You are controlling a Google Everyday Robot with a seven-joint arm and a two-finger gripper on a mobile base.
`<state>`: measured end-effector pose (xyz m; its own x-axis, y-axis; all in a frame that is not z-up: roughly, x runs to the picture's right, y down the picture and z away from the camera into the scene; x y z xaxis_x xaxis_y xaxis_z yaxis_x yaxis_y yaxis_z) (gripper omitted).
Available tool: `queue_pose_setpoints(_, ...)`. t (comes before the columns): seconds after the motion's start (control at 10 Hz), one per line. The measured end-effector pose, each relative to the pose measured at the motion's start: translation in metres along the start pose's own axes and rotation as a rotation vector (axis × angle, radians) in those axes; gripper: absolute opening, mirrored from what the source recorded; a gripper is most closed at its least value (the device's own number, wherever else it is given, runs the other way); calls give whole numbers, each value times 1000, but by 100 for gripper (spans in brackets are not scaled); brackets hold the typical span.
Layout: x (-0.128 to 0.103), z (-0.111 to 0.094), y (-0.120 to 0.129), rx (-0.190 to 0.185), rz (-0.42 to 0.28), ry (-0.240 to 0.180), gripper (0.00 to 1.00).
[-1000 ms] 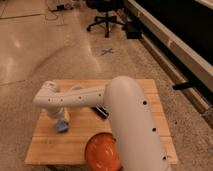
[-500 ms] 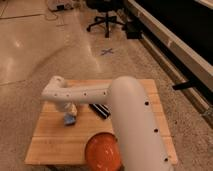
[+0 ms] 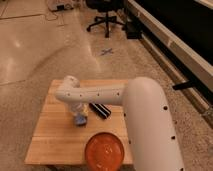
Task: Wipe the white sponge on the table
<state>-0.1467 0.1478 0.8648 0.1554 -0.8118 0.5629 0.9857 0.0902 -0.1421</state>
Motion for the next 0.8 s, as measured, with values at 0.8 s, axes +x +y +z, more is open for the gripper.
queue_pose_setpoints(0.8,-86,-10,6,55,-47,-116,34)
